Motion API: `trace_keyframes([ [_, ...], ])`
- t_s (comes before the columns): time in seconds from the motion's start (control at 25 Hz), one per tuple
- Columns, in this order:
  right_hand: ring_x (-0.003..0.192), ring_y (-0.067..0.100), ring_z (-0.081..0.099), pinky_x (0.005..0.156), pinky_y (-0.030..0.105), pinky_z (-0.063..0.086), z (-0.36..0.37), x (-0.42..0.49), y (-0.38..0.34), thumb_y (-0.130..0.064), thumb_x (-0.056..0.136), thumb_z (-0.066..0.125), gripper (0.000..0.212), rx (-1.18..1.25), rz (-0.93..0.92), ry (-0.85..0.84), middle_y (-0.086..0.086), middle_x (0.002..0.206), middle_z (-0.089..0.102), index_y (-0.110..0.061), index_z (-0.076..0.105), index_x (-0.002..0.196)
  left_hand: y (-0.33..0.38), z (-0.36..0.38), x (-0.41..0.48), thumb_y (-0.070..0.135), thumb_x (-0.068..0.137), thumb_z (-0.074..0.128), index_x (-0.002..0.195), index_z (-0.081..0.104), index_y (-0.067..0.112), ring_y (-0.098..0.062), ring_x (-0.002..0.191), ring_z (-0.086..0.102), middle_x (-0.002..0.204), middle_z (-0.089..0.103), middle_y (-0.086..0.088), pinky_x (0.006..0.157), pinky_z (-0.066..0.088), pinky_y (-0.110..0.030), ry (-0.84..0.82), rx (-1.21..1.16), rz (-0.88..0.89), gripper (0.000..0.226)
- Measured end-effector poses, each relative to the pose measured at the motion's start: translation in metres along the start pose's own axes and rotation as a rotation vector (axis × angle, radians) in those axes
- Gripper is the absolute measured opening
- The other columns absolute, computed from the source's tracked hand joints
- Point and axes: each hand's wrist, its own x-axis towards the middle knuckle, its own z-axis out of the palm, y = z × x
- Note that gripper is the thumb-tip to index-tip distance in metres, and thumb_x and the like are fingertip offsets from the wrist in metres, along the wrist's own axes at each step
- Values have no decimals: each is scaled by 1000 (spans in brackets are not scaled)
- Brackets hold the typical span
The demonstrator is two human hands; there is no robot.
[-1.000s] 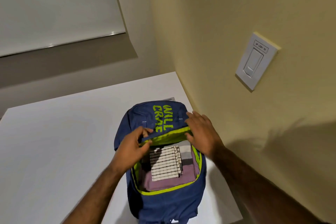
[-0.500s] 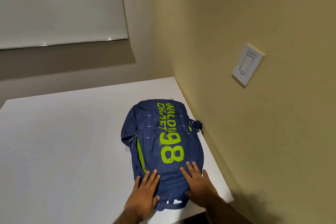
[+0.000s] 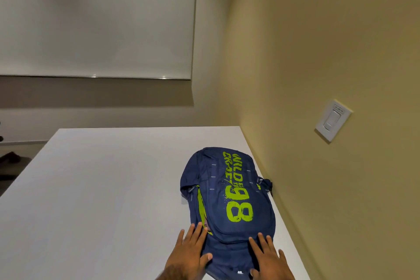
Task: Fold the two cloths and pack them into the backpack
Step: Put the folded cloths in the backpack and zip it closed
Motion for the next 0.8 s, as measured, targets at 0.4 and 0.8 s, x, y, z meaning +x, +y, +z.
trace_keyframes([
  [0.4, 156, 28, -13, 123, 53, 5, -32, -14, 8, -45, 98, 49, 86, 76, 52, 141, 3, 169, -15, -32, -7, 161, -8, -24, 14, 67, 98, 26, 163, 5, 19, -23, 157, -7, 171, -4, -2, 117, 5, -42, 61, 82, 51, 83],
  [0.8, 156, 28, -10, 123, 53, 7, -69, 19, 57, -48, 101, 47, 85, 109, 22, 210, 4, 169, -14, -32, -10, 161, 28, -68, 69, 67, 102, 20, 152, 41, 20, -23, 157, -1, 165, 32, -6, 118, 7, -41, 190, 144, 3, 71],
])
